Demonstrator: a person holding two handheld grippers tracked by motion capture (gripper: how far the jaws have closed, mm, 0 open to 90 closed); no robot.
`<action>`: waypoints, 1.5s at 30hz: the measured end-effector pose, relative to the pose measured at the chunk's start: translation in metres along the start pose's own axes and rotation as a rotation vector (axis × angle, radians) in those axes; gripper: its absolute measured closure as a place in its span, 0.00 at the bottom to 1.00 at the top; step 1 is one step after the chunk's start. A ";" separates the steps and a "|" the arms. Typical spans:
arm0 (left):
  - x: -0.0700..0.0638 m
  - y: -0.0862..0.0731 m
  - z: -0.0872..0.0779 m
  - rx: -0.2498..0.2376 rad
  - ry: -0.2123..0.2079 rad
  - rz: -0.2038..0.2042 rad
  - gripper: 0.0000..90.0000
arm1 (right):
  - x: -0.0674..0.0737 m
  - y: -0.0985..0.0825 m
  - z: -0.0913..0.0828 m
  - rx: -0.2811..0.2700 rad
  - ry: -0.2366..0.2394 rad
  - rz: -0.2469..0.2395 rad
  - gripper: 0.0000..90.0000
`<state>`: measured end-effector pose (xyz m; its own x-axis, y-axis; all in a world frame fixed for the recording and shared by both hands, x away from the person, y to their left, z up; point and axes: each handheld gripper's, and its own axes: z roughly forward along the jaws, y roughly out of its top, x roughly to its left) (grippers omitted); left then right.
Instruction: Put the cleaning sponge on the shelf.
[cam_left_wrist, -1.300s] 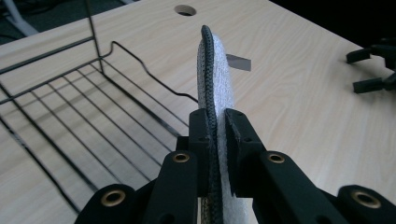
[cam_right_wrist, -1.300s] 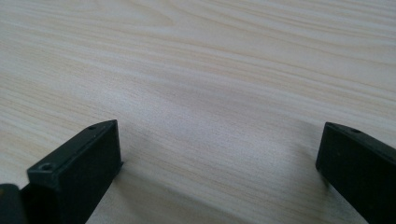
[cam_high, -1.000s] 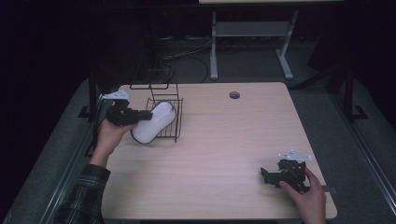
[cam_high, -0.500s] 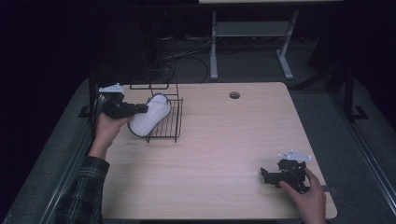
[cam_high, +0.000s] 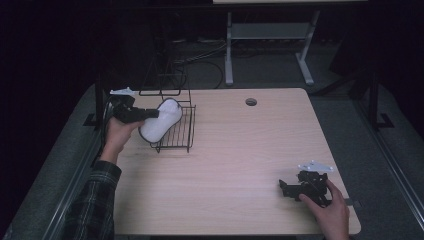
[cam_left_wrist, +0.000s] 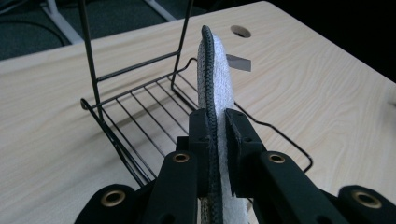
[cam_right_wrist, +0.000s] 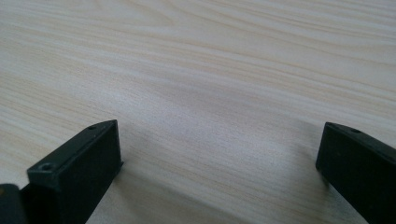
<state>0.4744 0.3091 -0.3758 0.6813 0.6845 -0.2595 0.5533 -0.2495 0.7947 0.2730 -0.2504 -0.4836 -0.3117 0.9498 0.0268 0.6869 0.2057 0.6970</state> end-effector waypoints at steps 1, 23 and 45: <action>0.001 -0.001 0.002 0.001 -0.002 -0.006 0.90 | 0.000 0.000 0.000 0.000 0.000 0.001 0.00; 0.013 -0.006 0.021 0.007 0.077 -0.017 0.85 | 0.000 0.000 0.000 0.000 0.000 0.000 0.00; 0.007 -0.009 0.039 0.054 0.103 0.006 0.77 | 0.000 0.000 0.000 0.000 0.001 0.000 0.00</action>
<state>0.4930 0.2896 -0.4058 0.6334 0.7489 -0.1949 0.5763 -0.2884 0.7647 0.2730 -0.2504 -0.4835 -0.3119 0.9497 0.0274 0.6869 0.2055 0.6971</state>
